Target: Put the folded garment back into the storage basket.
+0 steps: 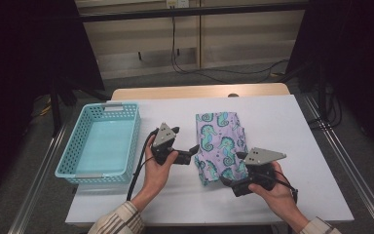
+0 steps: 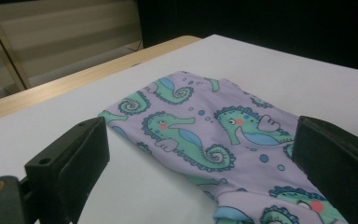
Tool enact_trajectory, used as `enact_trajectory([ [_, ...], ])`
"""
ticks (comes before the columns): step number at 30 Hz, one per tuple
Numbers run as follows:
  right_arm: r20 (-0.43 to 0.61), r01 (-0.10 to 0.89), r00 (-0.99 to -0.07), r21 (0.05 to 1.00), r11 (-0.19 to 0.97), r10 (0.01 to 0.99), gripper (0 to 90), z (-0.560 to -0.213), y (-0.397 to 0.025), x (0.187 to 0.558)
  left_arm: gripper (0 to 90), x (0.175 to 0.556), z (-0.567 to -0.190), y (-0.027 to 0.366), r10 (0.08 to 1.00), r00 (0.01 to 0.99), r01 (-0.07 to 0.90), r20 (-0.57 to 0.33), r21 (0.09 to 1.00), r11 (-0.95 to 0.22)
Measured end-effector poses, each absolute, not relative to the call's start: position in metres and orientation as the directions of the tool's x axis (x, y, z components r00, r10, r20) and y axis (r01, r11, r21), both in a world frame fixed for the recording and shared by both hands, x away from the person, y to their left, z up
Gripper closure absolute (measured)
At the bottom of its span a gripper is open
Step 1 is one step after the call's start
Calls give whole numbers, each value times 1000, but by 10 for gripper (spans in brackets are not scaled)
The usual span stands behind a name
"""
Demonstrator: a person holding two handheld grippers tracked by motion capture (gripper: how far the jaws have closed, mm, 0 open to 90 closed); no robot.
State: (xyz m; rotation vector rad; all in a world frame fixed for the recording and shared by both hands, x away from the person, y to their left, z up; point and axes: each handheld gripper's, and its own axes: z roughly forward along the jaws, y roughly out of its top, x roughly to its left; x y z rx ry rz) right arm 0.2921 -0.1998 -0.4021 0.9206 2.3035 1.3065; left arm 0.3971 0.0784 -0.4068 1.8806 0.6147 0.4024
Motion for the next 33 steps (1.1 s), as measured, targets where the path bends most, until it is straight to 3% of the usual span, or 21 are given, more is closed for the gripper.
enact_trajectory([
  [11,46,412,-768,799,437,639,32,-398,-195,308,43,426,-409,66,589,808,238,-1,915,-325],
  [19,78,448,-797,742,499,599,60,-412,-192,312,37,434,-420,56,593,804,283,-45,906,-315],
  [22,72,439,-809,734,518,584,88,-416,-190,311,41,435,-422,56,601,799,256,2,904,-344],
  [27,14,420,-803,723,549,595,152,-420,-189,307,34,438,-422,60,602,798,275,-22,902,-333],
  [33,-7,381,-842,700,604,540,227,-425,-184,306,32,439,-420,64,607,794,279,-28,904,-324],
])
